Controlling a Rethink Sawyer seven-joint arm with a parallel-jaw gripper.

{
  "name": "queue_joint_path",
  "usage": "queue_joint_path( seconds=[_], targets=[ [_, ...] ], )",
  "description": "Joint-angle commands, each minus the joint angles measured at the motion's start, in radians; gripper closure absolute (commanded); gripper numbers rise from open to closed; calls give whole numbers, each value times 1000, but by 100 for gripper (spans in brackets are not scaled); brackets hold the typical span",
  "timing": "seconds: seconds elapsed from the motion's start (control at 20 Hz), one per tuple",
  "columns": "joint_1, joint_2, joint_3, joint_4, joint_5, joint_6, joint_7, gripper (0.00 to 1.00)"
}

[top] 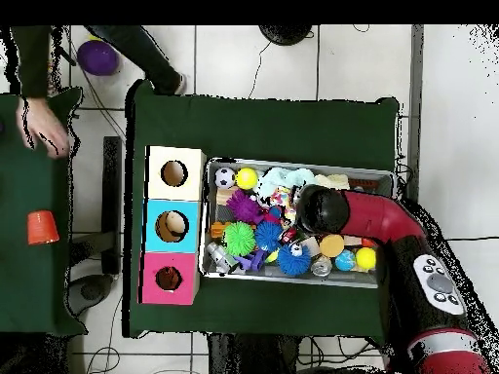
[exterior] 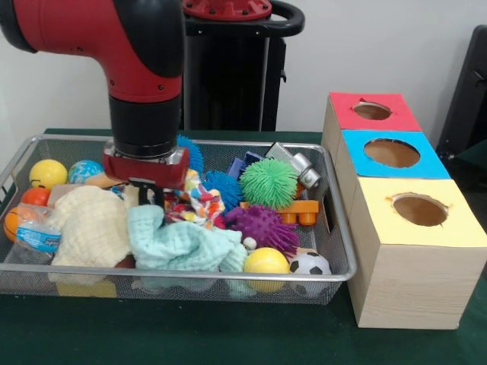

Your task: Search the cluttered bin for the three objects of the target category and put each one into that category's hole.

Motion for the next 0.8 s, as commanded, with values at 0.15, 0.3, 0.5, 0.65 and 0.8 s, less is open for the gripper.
queue_joint_path(
  seconds=[0.15,0.3,0.5,0.65,0.8],
  targets=[
    [-56,82,99,-55,-145,142,-303,100],
    [-45,76,75,-69,-193,195,-327,100],
    [-34,52,52,-73,-245,267,-367,100],
    [-33,67,46,-94,-286,278,-380,100],
    [-45,66,42,-120,-327,317,-426,100]
  ],
)
